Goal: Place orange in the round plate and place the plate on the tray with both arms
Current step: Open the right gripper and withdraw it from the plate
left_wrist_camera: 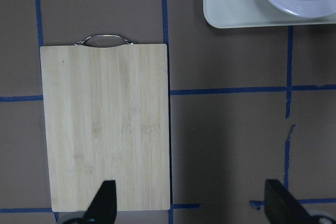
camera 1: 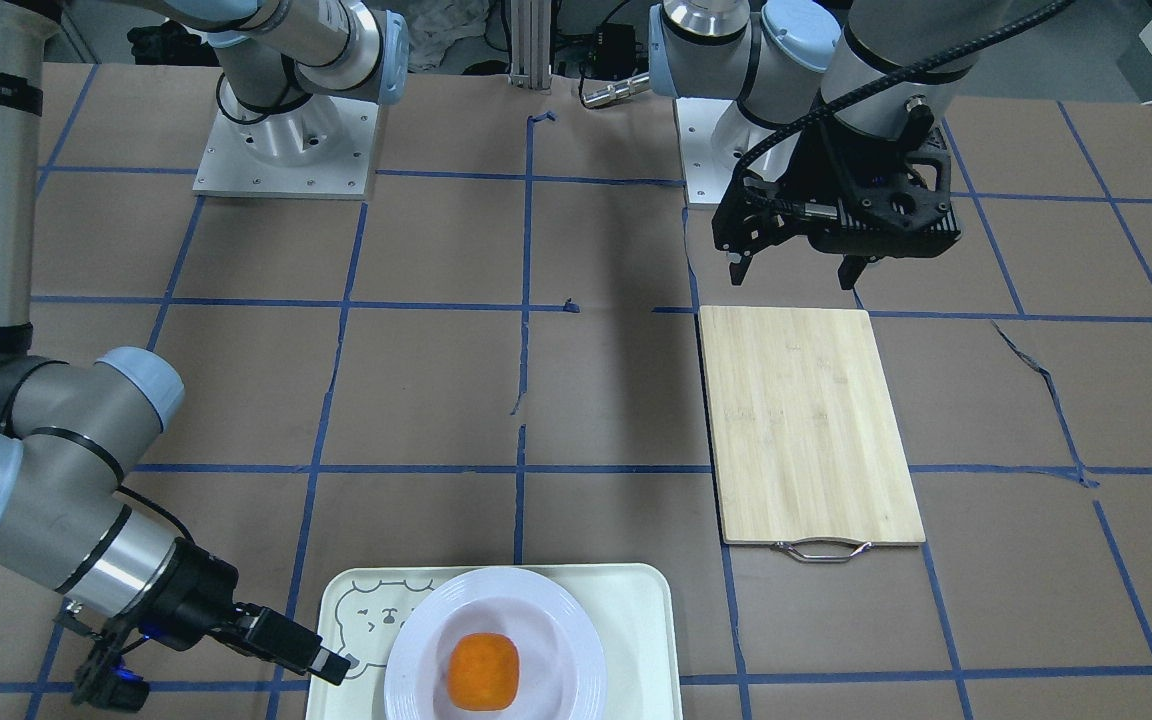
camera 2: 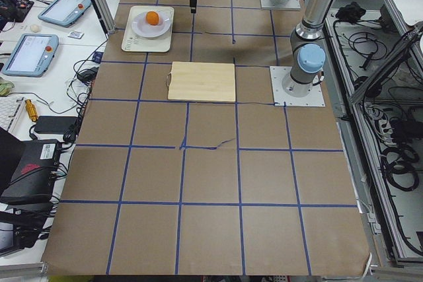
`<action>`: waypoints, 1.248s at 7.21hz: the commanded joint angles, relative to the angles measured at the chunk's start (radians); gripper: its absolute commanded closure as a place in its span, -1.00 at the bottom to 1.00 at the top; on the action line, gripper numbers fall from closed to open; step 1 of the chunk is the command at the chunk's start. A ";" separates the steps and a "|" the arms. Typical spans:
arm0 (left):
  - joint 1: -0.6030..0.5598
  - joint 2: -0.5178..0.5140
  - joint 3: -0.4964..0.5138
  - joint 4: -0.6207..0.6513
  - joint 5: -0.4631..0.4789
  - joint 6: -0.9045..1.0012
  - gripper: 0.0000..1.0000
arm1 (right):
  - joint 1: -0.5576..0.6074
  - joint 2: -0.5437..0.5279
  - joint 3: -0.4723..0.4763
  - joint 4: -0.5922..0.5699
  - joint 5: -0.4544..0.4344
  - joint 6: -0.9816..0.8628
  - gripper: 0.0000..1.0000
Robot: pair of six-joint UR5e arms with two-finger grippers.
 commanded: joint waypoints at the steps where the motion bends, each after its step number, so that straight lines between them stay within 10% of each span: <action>1: 0.000 0.000 0.000 0.000 0.000 0.000 -1.00 | 0.012 -0.155 -0.081 0.343 -0.273 -0.088 -0.76; 5: 0.000 -0.002 0.000 0.000 0.000 -0.001 -1.00 | 0.255 -0.338 -0.132 0.578 -0.658 -0.119 -0.86; 9: 0.000 0.000 0.000 0.000 -0.002 0.000 -1.00 | 0.249 -0.512 -0.117 0.748 -0.648 -0.191 -1.00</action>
